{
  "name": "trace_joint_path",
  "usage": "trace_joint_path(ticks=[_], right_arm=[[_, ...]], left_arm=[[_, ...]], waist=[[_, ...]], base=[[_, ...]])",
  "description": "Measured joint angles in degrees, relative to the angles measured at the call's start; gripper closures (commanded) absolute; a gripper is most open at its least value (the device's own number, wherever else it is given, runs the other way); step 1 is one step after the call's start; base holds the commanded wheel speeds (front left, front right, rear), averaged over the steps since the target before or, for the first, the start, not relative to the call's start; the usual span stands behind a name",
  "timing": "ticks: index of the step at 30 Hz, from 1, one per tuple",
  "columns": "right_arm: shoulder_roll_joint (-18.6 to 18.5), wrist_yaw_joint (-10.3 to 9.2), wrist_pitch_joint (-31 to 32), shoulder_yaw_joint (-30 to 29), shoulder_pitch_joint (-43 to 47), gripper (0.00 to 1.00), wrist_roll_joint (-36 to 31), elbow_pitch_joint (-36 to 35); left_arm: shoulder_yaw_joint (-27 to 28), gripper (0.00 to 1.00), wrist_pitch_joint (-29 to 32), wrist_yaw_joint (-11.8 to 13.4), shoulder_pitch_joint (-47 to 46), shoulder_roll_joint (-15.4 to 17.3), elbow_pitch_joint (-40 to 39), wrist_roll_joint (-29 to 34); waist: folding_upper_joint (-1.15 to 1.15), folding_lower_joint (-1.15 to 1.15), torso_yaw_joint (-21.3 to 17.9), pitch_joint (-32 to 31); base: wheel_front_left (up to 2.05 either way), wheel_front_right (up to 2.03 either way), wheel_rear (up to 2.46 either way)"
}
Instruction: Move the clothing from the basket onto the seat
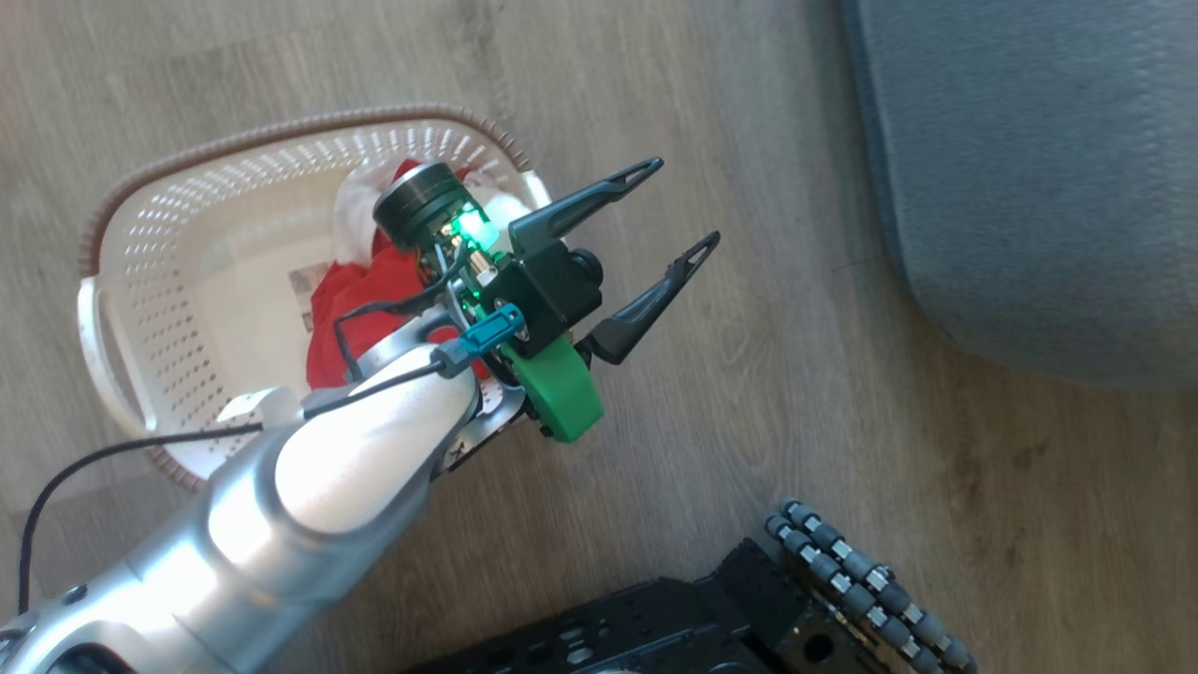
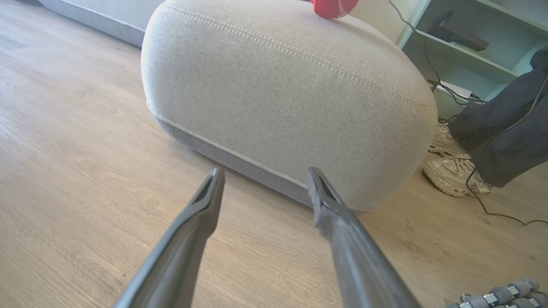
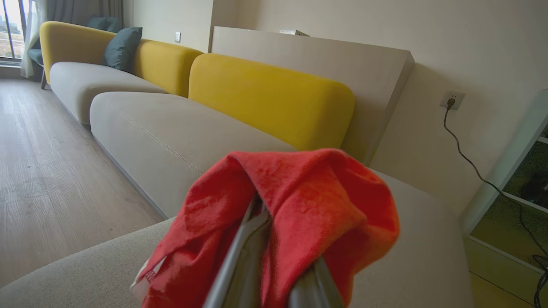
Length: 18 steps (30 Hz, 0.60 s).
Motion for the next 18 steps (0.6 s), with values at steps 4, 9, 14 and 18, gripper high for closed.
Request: trace_joint_path(ticks=[4,9,14,18], right_arm=[[0.01,0.00,0.00,-5.67,-2.55,1.00,-3.02,2.56],[2.47,0.00,0.00,-9.99,-2.96,1.00,-4.74,6.34],[3.21,0.00,0.00,-10.92,0.81,1.00,-8.22,7.11],[5.01,0.00,0.00,-10.76,3.38,0.00,-8.25,6.76]], left_arm=[[-0.22,0.00,0.00,0.00,0.09,0.19,-0.01,0.00],[-0.21,0.00,0.00,0.00,0.09,0.42,-0.01,0.37],[-0.11,0.00,0.00,0.00,0.08,0.31,0.00,0.42],[-0.04,0.00,0.00,0.00,0.30,0.07,0.25,0.42]], waist=[[0.00,0.00,1.75,2.06],[0.00,0.00,2.67,3.05],[0.00,-0.01,3.25,2.78],[0.00,-0.01,3.19,1.88]], base=[[0.00,0.00,0.00],[0.00,0.00,0.00],[0.00,0.00,0.00],[0.00,0.00,0.00]])
